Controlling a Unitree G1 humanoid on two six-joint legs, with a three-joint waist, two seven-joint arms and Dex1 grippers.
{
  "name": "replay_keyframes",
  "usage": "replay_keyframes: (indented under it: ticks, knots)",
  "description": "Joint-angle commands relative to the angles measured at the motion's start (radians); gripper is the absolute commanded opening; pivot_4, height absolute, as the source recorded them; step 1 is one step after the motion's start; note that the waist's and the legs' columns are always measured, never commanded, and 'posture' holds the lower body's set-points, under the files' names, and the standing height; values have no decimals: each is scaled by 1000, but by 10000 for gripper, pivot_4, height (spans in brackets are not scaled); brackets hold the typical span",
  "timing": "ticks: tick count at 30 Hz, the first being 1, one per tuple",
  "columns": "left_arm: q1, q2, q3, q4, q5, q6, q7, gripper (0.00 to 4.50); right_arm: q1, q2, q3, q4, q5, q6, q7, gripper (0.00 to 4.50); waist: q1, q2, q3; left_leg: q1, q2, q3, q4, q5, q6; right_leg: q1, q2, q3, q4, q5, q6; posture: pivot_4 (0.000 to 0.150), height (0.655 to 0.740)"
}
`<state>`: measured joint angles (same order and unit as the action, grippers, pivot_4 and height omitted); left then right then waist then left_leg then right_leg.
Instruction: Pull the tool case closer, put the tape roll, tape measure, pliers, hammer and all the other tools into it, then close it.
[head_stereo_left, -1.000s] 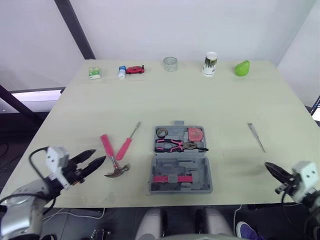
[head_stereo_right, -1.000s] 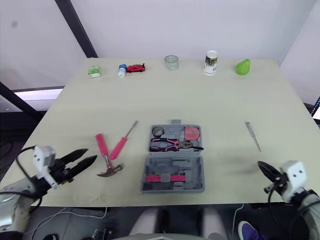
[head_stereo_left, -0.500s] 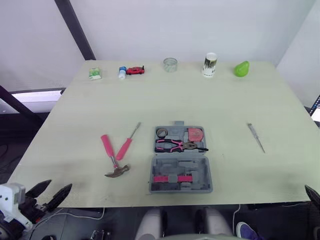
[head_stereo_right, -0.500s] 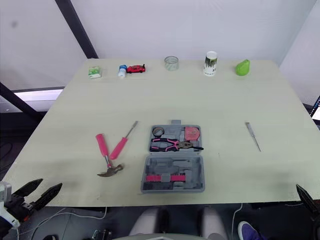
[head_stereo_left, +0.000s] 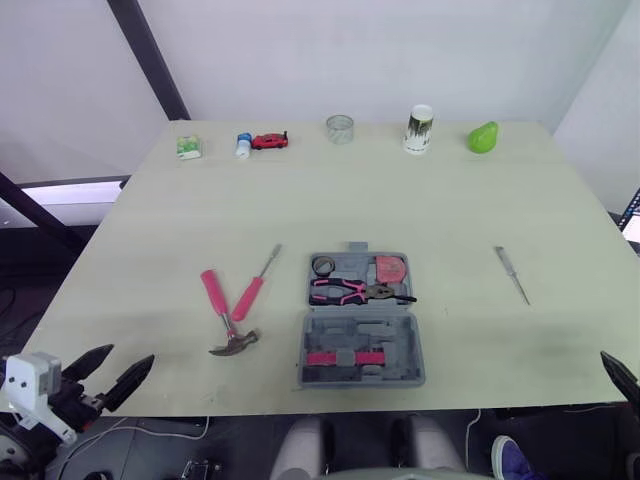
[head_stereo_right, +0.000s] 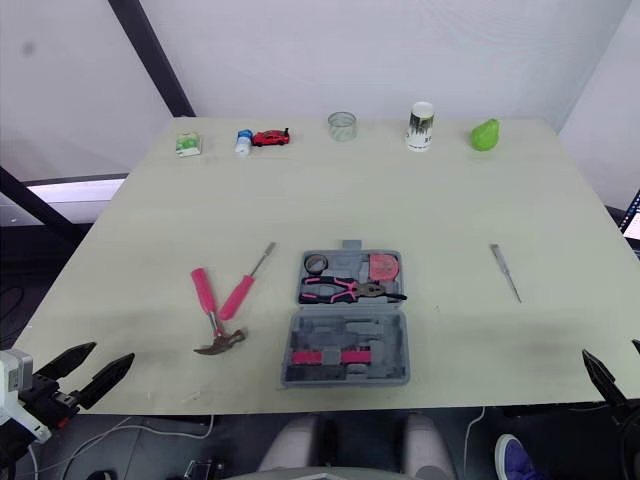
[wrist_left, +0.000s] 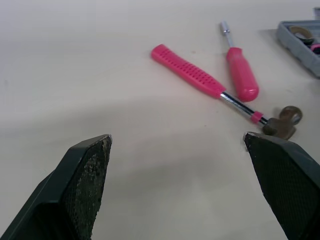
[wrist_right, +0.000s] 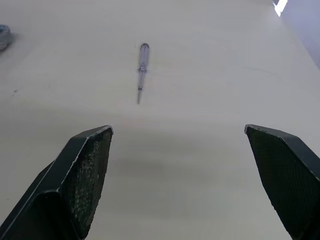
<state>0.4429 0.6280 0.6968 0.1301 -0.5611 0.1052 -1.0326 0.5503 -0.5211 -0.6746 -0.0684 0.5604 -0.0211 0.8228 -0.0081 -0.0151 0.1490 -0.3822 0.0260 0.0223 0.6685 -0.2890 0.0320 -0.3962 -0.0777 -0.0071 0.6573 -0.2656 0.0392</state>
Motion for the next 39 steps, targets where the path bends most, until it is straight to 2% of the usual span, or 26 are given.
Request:
replay_keyframes:
  ticks: [1, 8, 13, 22, 29, 39]
  knots:
    - [8, 15, -1, -81, -31, 11, -21, 45000, 6, 5, 12, -72, 18, 17, 2, 44461, 0, 0, 0, 0, 0, 0, 0, 0, 0, 0, 0, 0, 0, 0, 0, 1500, 7400]
    - [-30, 26, -65, -182, -33, 39, -32, 45000, -13, -5, 71, -129, 0, 36, 11, 44461, 1, 1, 0, 0, 0, 0, 0, 0, 0, 0, -1, 0, 0, 0, 0, 1500, 7400]
    - [-64, 37, -135, -300, -58, 67, -59, 45000, -84, -16, 129, -156, -38, 127, -79, 44461, -3, 1, 1, -1, 0, 0, 0, 0, 0, 0, -1, 0, -1, 0, 0, 1500, 7400]
    - [-241, 142, -261, -450, -122, 185, -106, 45000, -349, 2, 264, -138, -108, 323, -310, 44461, -2, 3, 1, -1, -2, 0, 0, 0, 0, 0, 0, -2, 0, 0, 0, 1500, 7400]
    - [-398, 208, -356, -489, -156, 212, -194, 45000, -572, 4, 392, 129, -217, 315, -323, 44461, -3, 3, 2, -2, -4, 0, 1, 1, 1, 0, 8, -3, 1, 3, 4, 1500, 7400]
    - [-506, 269, -375, -578, -302, 345, -238, 45000, -838, 24, 428, 543, -283, 200, -307, 44461, -7, 4, 4, -1, -3, 0, 1, 1, 1, 0, 14, -2, 3, 3, 5, 1500, 7400]
